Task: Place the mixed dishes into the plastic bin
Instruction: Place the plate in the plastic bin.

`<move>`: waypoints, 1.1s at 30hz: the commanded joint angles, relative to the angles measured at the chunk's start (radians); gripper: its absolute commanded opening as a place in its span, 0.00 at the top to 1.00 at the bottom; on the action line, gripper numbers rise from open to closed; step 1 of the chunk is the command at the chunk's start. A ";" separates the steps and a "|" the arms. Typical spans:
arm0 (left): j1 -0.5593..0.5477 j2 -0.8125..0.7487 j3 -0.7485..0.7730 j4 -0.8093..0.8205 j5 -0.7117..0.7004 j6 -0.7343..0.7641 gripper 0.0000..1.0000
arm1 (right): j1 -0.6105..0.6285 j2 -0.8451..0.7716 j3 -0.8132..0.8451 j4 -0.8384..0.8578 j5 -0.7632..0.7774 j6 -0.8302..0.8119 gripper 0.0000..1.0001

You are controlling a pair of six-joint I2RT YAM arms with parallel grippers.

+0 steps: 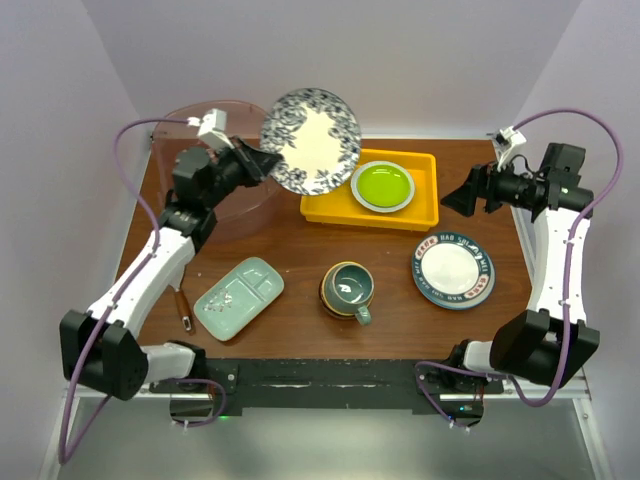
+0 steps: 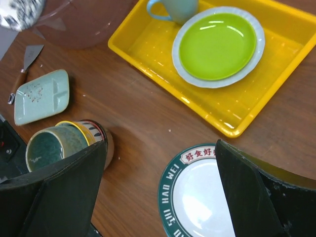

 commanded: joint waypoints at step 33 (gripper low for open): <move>0.390 0.258 0.280 -0.312 -0.410 -0.242 1.00 | 0.000 -0.061 -0.233 0.179 0.058 0.065 0.04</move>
